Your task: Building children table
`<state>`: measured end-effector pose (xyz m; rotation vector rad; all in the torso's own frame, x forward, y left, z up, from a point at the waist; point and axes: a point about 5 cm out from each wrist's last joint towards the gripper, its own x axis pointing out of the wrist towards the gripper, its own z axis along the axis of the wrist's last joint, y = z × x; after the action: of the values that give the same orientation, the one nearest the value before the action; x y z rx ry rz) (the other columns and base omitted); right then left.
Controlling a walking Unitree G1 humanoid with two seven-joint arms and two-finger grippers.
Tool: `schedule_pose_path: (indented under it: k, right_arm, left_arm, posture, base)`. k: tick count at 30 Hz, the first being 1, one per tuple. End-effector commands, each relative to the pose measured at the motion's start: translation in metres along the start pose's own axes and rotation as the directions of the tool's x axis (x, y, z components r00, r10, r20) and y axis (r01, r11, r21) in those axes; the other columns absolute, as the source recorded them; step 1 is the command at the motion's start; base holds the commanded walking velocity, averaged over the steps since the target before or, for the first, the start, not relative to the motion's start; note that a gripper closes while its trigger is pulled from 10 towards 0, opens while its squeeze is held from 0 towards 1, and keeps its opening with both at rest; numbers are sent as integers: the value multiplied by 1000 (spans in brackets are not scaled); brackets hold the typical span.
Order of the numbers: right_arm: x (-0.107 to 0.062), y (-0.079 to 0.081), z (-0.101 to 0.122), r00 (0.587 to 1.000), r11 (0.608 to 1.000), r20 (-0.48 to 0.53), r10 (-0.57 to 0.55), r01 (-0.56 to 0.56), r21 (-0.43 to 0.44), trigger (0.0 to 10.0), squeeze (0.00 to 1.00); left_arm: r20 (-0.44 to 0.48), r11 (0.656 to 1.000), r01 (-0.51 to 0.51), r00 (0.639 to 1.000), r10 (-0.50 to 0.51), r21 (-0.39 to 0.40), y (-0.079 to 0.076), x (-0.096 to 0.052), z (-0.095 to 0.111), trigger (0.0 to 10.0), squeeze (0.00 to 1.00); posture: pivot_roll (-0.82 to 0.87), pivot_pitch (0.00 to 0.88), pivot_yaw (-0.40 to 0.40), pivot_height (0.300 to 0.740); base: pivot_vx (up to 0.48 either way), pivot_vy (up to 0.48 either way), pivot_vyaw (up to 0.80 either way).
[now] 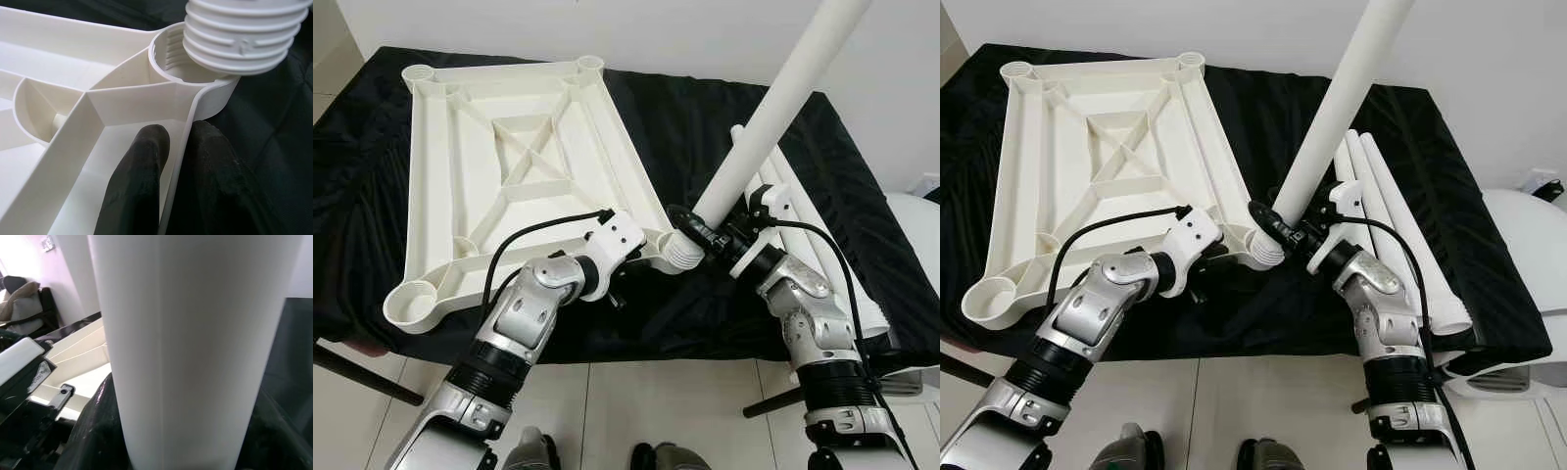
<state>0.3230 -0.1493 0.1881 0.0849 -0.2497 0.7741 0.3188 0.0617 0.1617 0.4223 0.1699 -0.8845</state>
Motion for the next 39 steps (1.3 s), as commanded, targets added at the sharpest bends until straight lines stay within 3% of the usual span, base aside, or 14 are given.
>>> schedule_pose_path:
  k: [1, 5, 6, 7, 15, 19, 22, 23, 26, 29, 32, 39]
  right_arm:
    - [-4, -1, -13, 998, 999, -52, -37, 38, 29, 10000, 0]
    - [-2, -1, -10, 999, 999, -36, -34, 35, 29, 10000, 0]
    - [-1, -1, -8, 999, 999, -30, -32, 33, 29, 10000, 0]
    - [-1, -1, -6, 999, 999, -21, -29, 30, 29, 10000, 0]
    - [1, -7, 2, 999, 999, 7, -42, 42, 21, 10000, 0]
    - [5, -20, 11, 998, 998, 30, -57, 57, -11, 10000, 0]
    - [5, -20, 11, 998, 998, 30, -57, 57, -11, 10000, 0]
    - [7, -23, 14, 998, 999, 33, -50, 50, -20, 10000, 0]
    - [7, -23, 14, 998, 999, 33, -50, 50, -20, 10000, 0]
    - [14, -29, 21, 1000, 999, 29, 9, -7, -40, 10000, 0]
    - [18, -31, 22, 999, 998, 12, 48, -48, -42, 10000, 0]
    - [23, -30, 17, 989, 990, -41, 140, -142, -26, 10000, 0]
  left_arm:
    - [3, 987, -161, 987, 161, 5, 10, -6, 0, 10000, 0]
    - [7, 989, -150, 989, 151, -6, 8, -7, 0, 10000, 0]
    - [13, 990, -139, 990, 140, -25, 7, -7, 0, 10000, 322]
    - [27, 991, -123, 992, 125, -57, 7, -8, 0, 10000, 1000]
    - [72, 996, -60, 995, 65, -67, 6, -12, 7, 10000, 1000]
    - [224, 994, 86, 972, -69, -65, 4, -26, 34, 10000, 1000]
    - [224, 994, 86, 972, -69, -65, 4, -26, 34, 10000, 1000]
    - [277, 989, 116, 957, -86, -93, 7, -31, 42, 10000, 0]
    - [277, 989, 116, 957, -86, -93, 7, -31, 42, 10000, 0]
    - [402, 969, 164, 912, -78, -184, 25, -41, 63, 10000, 0]
    - [431, 961, 171, 900, -63, -218, 34, -40, 70, 10000, 0]
    - [424, 960, 162, 904, -53, -226, 39, -32, 75, 10000, 0]
  posture:
    - [-16, 119, -81, 740]
    - [-15, 118, -81, 740]
    - [-15, 117, -81, 740]
    - [-16, 114, -80, 740]
    - [-17, 105, -79, 740]
    - [-3, 77, -78, 740]
    - [-3, 77, -78, 740]
    - [5, 68, -78, 740]
    - [5, 68, -78, 740]
    - [18, 43, -74, 740]
    - [23, 21, -77, 740]
    - [30, 0, -78, 740]
  base:
    - [0, 0, 0]
    - [0, 0, 0]
    - [0, 0, 0]
    - [0, 0, 0]
    - [0, 0, 0]
    - [0, 0, 0]
    - [0, 0, 0]
    - [0, 0, 0]
    - [0, 0, 0]
    - [0, 0, 0]
    - [0, 0, 0]
    - [0, 0, 0]
